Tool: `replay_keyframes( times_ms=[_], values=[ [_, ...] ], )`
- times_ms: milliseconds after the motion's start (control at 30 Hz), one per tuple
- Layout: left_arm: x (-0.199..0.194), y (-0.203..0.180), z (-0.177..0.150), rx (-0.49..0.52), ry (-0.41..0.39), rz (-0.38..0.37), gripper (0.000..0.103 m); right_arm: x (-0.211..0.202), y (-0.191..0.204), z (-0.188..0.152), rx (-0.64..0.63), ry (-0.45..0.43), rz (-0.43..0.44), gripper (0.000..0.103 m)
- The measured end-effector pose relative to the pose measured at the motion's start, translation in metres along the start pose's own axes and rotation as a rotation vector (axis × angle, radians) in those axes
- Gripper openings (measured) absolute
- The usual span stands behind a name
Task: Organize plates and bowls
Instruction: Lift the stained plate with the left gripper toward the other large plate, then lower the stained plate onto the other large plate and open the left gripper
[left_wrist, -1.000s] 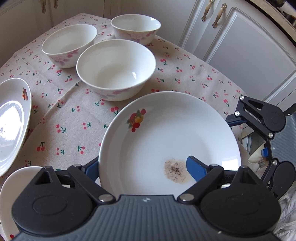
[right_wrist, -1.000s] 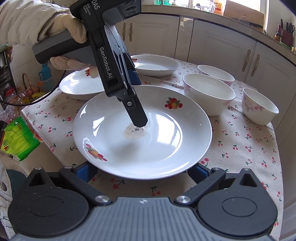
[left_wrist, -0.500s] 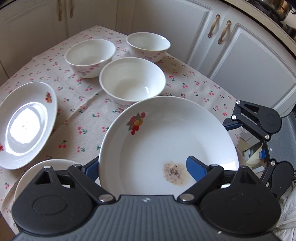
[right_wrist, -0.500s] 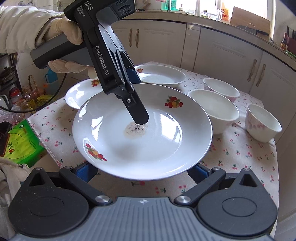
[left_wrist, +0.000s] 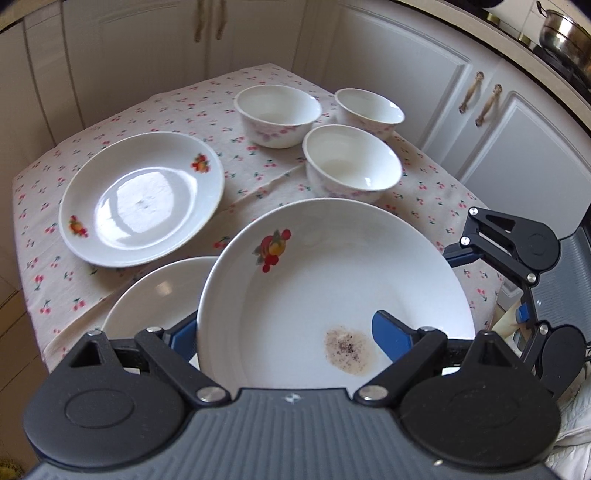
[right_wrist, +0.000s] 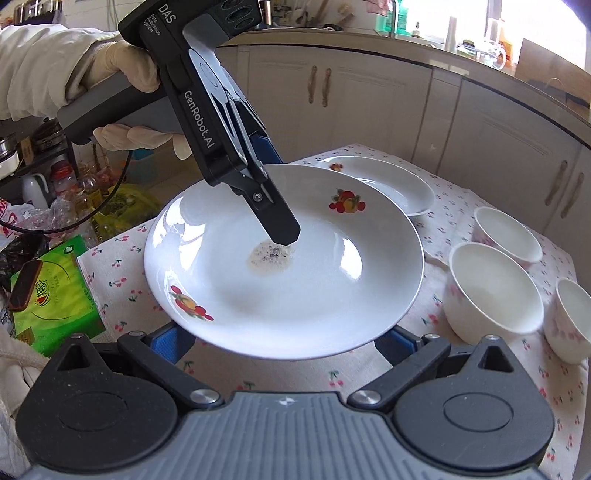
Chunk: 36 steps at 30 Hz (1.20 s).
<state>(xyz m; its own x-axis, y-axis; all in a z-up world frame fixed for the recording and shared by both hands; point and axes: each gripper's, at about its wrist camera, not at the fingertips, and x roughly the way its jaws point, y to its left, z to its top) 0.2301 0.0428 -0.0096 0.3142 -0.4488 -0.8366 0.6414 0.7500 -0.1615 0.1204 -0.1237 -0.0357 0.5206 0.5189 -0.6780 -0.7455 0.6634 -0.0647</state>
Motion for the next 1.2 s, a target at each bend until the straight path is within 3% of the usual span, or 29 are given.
replay_keyframes(
  times_ms=[567,1200],
  values=[
    [0.008,0.047,-0.02,-0.062,0.001,-0.015,0.094,0.034,0.016,0.029,-0.017,0.067,0.028,0.103],
    [0.023,0.061,-0.023,-0.066,0.024,-0.008,0.094,0.043,0.029,0.046,-0.007,0.137,-0.008,0.103]
  ],
)
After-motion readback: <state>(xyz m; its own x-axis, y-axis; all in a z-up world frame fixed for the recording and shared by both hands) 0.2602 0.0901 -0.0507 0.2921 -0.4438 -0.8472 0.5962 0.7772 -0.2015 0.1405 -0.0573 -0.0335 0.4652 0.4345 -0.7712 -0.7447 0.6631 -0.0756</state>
